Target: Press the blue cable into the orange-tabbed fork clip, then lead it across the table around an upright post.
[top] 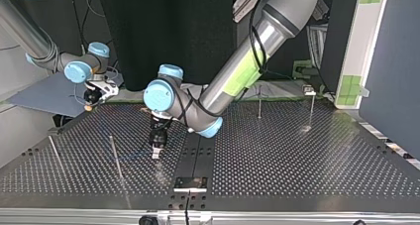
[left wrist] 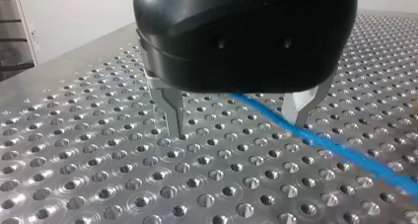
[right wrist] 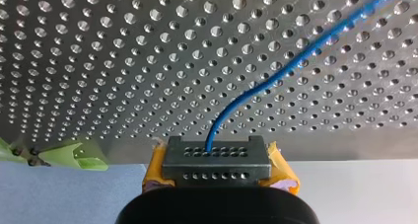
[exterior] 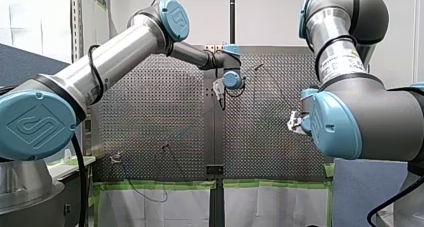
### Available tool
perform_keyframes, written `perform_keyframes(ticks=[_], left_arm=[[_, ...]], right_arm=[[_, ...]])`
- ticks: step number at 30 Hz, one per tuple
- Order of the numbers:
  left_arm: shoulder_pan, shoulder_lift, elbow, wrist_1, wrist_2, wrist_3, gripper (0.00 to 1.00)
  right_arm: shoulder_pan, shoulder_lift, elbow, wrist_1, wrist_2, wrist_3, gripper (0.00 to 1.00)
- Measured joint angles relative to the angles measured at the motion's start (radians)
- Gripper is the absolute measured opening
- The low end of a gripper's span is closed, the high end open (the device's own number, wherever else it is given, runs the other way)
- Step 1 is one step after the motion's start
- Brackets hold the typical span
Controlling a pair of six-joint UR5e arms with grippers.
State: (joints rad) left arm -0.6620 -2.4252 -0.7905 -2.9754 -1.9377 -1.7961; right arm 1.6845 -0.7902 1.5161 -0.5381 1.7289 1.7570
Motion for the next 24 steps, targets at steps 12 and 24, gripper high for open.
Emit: perform_keyframes(ticks=[12, 24], left_arm=[[0.003, 0.0, 0.0, 0.001, -0.029, 0.001, 1.0], [0.004, 0.0, -0.001, 0.005, -0.046, 0.004, 1.0]], right_arm=[[-0.034, 0.093, -0.001, -0.105, -0.019, -0.038, 0.0], [-0.082, 0.19, -0.027, -0.203, -0.045, -0.051, 0.0]])
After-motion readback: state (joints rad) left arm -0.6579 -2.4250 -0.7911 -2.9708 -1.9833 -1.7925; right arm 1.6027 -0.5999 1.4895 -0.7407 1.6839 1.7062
